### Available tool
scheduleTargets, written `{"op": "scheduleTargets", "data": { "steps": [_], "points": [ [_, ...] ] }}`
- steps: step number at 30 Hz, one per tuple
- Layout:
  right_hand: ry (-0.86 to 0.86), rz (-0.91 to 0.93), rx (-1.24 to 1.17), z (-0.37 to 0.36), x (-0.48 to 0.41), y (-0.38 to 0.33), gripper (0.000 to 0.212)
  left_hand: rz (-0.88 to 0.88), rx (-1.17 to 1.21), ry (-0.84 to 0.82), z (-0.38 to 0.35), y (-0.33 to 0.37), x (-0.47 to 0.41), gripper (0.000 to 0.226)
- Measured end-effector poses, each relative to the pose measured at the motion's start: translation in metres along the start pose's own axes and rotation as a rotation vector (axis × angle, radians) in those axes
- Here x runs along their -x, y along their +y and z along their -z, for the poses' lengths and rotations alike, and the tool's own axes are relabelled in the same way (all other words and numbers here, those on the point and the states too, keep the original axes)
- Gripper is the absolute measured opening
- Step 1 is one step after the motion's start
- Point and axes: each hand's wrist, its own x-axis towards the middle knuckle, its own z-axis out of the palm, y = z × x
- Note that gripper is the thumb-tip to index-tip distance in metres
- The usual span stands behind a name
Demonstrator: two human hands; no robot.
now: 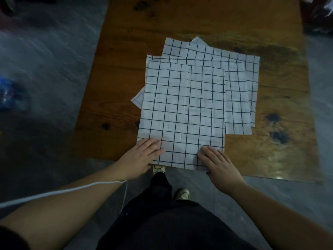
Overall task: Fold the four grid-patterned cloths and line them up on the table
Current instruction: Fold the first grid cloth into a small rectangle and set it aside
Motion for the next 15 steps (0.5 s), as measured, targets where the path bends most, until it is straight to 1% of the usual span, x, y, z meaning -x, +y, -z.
{"op": "scheduleTargets", "data": {
  "steps": [4,6,8,9,12,15],
  "points": [
    [0.092,0.037,-0.033,-0.009,0.014,0.006,0.081,-0.004,0.014,0.109,-0.001,0.011,0.012,0.081],
    [0.112,0.092,-0.066,-0.011,0.02,0.009,0.072,-0.001,0.051,0.149,0.001,0.018,0.02,0.073],
    [0.13,0.096,-0.147,-0.006,0.025,0.01,0.063,0.036,0.14,0.172,0.008,0.027,0.029,0.06],
    [0.137,0.047,-0.219,0.0,0.028,0.009,0.06,0.093,0.205,0.173,0.015,0.032,0.033,0.053],
    [0.185,-0.184,-0.419,0.034,0.039,0.005,0.043,0.359,0.45,0.228,0.048,0.046,0.043,0.036],
    [0.327,-0.275,-0.521,0.071,0.042,0.006,0.026,0.512,0.656,0.344,0.082,0.054,0.043,0.026]
  ]
}}
